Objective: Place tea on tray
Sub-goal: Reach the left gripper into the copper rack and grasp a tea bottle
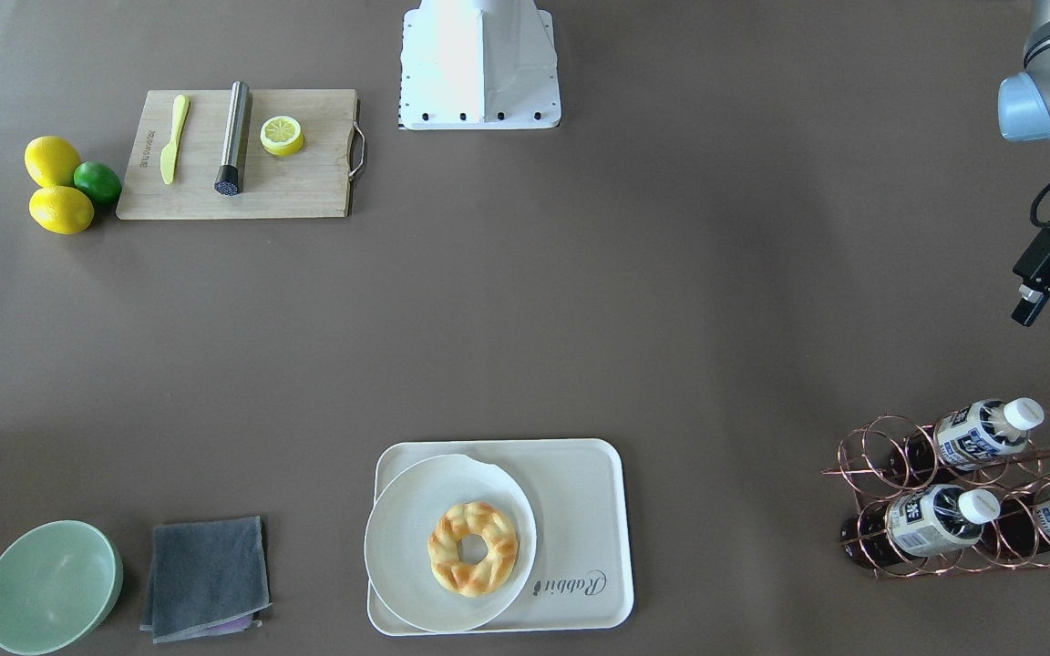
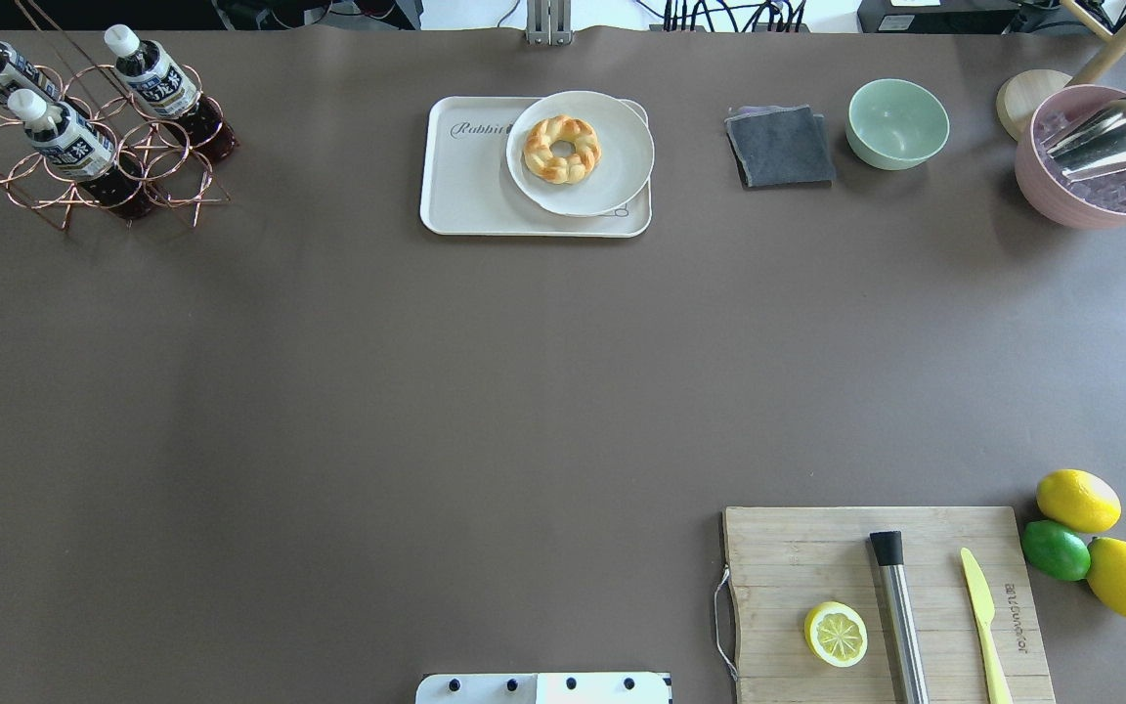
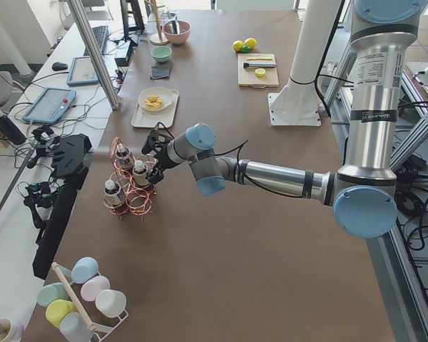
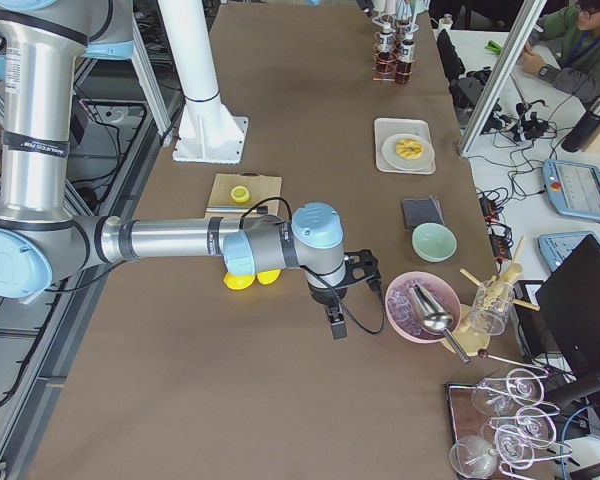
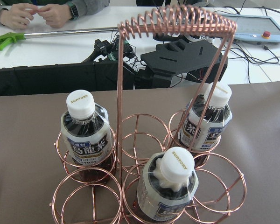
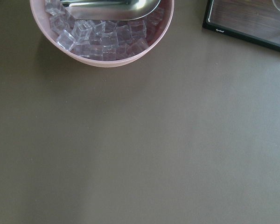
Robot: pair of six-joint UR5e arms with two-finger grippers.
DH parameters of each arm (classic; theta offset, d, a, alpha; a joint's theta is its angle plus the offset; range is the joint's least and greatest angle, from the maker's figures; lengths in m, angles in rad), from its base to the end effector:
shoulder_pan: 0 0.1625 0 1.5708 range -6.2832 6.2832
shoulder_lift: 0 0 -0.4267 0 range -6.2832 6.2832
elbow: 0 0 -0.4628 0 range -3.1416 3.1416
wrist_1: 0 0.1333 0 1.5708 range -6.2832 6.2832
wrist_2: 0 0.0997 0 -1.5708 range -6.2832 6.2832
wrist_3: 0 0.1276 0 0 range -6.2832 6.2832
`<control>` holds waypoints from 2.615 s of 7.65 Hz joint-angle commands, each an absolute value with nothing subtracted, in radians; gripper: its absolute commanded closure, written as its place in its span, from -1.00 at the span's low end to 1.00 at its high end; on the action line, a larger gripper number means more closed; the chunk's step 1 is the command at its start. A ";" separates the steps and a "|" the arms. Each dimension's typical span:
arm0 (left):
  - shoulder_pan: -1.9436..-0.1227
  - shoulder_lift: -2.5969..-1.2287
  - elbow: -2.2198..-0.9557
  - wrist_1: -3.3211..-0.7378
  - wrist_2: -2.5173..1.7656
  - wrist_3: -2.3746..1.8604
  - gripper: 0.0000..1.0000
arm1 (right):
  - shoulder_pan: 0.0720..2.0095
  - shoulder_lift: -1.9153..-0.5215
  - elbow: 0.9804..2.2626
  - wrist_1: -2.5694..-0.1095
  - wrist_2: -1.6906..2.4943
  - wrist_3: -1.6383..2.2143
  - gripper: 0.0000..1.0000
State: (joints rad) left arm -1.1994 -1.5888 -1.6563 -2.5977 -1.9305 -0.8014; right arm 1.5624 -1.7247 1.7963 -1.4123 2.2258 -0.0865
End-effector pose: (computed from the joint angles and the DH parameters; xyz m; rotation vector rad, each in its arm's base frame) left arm 0.1421 -0.6084 0.5020 0.7533 0.8849 -0.1774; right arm 0.0512 -0.5168 0.6268 0.2473 -0.6435 -0.1665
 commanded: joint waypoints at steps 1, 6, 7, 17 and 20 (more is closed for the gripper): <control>-1.088 -1.632 -1.651 -2.600 -1.733 -0.839 -0.96 | 1.563 -1.727 1.798 -1.411 2.224 -0.086 -1.00; -1.038 -1.683 -1.611 -2.594 -1.648 -0.730 -0.96 | 1.563 -1.729 1.795 -1.413 2.223 -0.084 -1.00; -1.048 -1.690 -1.589 -2.595 -1.647 -0.707 -0.96 | 1.563 -1.729 1.790 -1.411 2.221 -0.084 -1.00; -1.086 -1.744 -1.459 -2.729 -1.654 -0.709 -0.91 | 1.563 -1.726 1.790 -1.411 2.221 -0.084 -1.00; -1.086 -1.738 -1.467 -2.744 -1.660 -0.756 -0.86 | 1.563 -1.726 1.790 -1.413 2.221 -0.081 -1.00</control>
State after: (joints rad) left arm -1.0861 -1.7427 -1.4675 -2.7317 -1.6567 -0.7319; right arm 1.5631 -1.7257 1.7902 -1.4125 2.2212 -0.0823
